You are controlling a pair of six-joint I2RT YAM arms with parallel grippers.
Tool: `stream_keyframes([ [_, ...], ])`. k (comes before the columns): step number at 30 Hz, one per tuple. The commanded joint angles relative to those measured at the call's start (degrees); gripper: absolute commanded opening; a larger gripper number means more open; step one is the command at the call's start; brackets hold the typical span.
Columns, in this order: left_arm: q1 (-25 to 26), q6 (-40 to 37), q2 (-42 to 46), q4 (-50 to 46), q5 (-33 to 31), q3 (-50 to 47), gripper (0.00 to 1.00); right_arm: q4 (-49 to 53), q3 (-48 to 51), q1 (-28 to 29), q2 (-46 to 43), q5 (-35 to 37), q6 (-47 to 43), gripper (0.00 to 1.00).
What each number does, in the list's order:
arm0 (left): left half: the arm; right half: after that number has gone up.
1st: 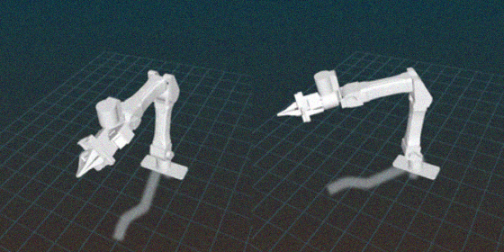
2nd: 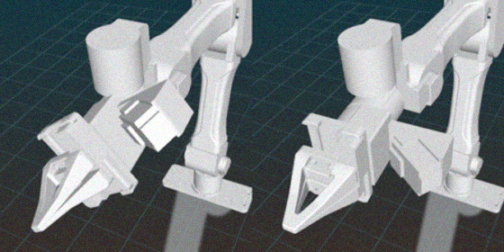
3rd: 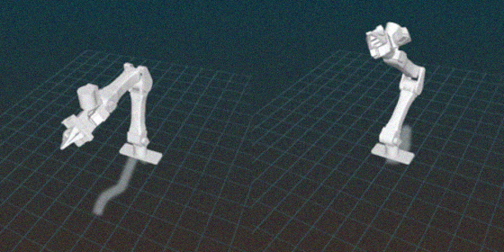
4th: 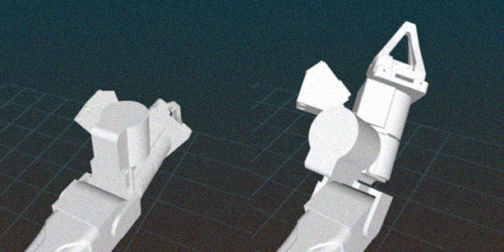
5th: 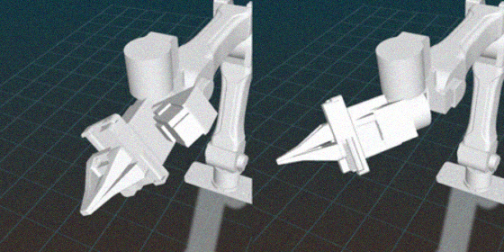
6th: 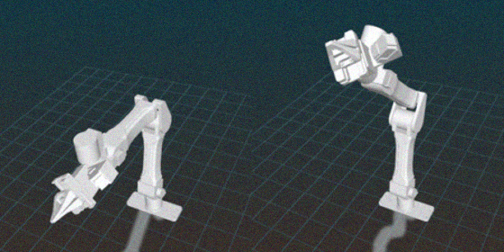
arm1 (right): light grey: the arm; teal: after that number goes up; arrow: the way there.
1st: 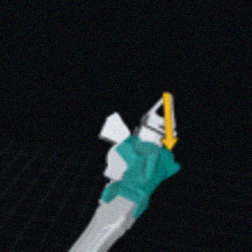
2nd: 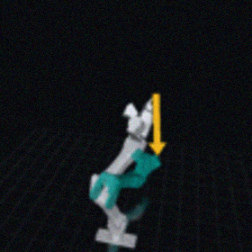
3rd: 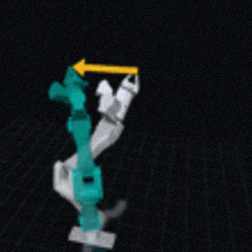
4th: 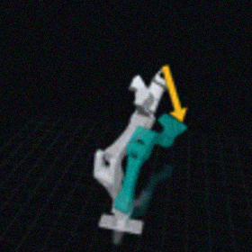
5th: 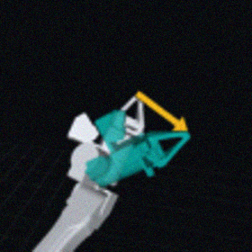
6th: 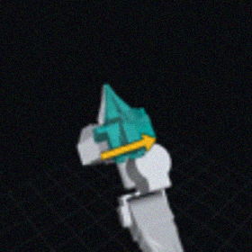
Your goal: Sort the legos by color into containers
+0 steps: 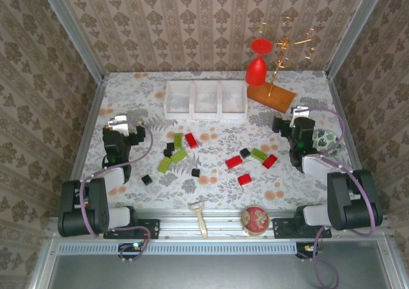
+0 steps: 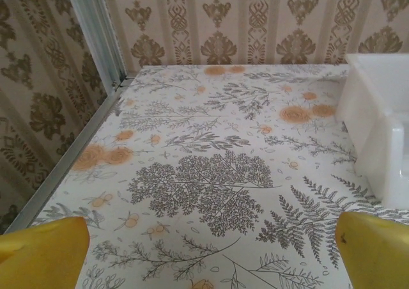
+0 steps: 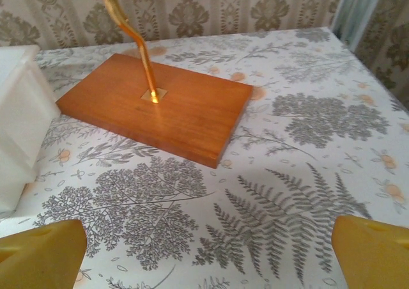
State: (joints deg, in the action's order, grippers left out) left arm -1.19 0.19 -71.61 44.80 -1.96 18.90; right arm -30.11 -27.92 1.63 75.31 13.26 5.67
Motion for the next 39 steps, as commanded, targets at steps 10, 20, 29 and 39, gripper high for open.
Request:
stream_keyframes([
  [10,7.1,11.4,23.4,-40.6,-7.8,6.3,1.0,27.2,-5.4,1.2,-13.4,8.2,11.0,1.0],
  [20,19.0,20.7,22.4,-61.6,-14.1,13.1,1.0,43.4,-12.7,4.5,-13.7,7.5,16.8,1.0],
  [29,26.0,24.8,10.7,-70.2,-9.8,19.3,1.0,55.6,-21.3,11.4,-7.4,11.1,22.9,1.0],
  [39,29.0,22.8,2.0,-67.5,-6.4,20.9,0.92,60.6,-26.7,14.6,-1.6,11.0,26.2,1.0],
])
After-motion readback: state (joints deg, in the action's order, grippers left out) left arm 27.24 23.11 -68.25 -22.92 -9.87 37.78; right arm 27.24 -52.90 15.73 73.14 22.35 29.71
